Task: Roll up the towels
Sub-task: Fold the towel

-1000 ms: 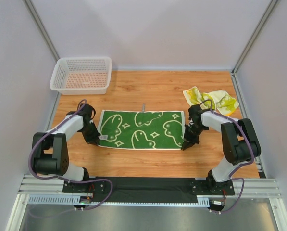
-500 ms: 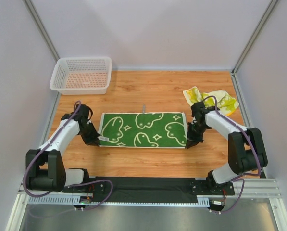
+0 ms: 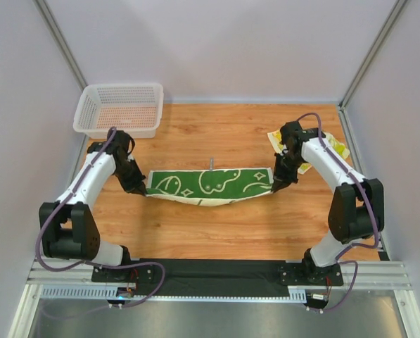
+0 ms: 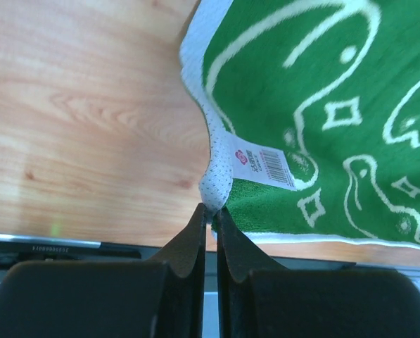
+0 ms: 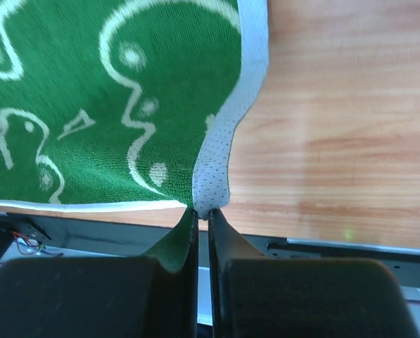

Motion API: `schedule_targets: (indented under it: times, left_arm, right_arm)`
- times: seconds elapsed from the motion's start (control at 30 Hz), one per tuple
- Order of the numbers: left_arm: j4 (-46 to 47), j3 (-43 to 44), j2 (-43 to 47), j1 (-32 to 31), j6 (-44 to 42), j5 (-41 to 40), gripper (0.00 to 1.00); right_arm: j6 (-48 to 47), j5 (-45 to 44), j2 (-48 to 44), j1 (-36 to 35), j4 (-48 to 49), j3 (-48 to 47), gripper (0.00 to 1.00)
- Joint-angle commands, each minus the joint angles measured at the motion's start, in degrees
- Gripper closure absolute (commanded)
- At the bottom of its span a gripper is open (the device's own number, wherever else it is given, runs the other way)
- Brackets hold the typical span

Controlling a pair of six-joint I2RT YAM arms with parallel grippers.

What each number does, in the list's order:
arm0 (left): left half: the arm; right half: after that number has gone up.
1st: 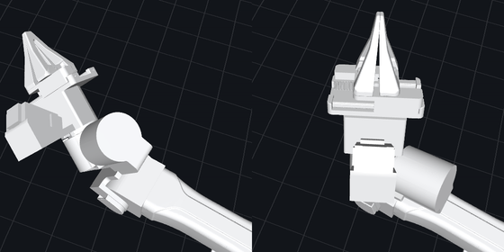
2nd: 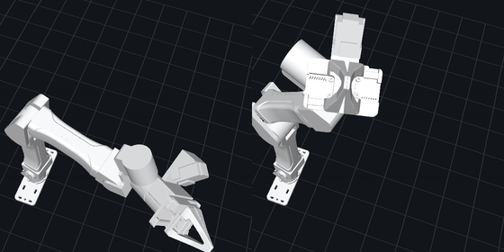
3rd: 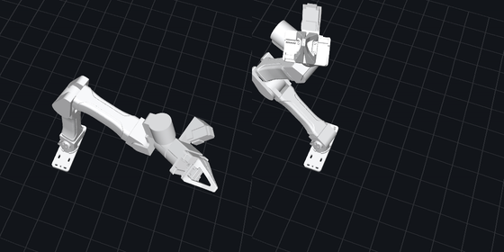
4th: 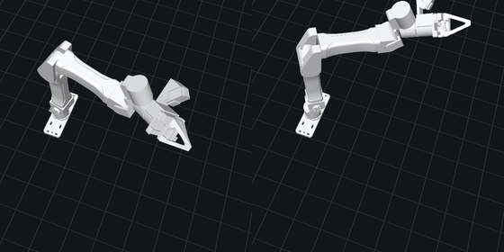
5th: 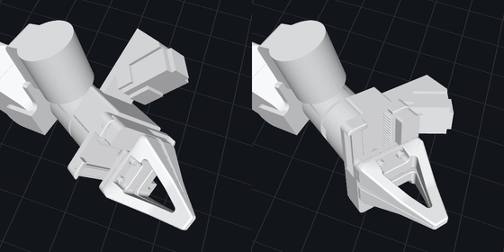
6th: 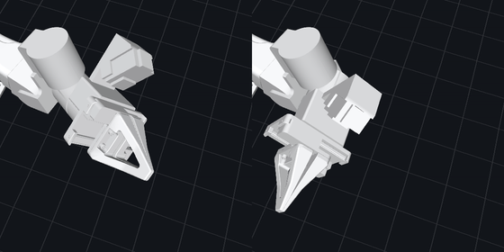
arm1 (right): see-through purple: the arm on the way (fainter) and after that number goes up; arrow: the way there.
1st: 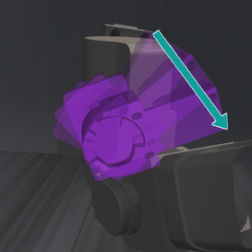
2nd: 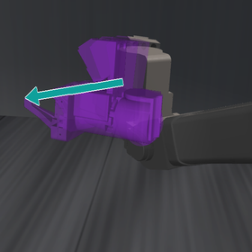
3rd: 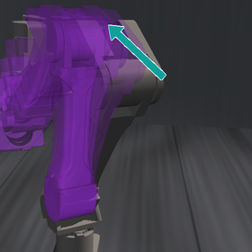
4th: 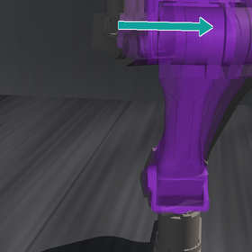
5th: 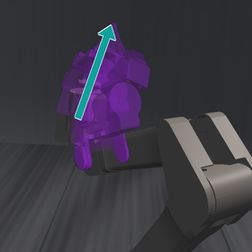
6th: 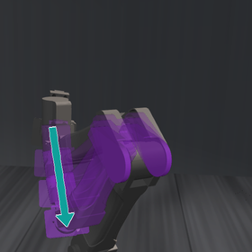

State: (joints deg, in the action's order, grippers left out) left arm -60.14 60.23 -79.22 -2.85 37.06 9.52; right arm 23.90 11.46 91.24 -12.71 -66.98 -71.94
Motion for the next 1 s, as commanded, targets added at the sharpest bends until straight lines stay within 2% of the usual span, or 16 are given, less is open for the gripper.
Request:
schedule_targets:
  times: [0.0,0.4,0.97]
  left_arm:
    - [-1.73,5.59,-5.83,0.3,-1.64,-0.29,1.0]
    - [-2.35,17.73,-19.64,0.3,-4.89,-0.2,1.0]
    - [-3.05,26.87,-30.11,0.48,-7.0,-0.73,1.0]
  right_arm:
    - [-1.84,-0.92,4.11,0.58,-1.49,-6.43,1.0]
    - [-2.72,-1.36,16.07,1.2,-2.54,-17.97,1.0]
    - [-3.07,-1.18,25.12,2.6,-4.21,-26.49,1.0]
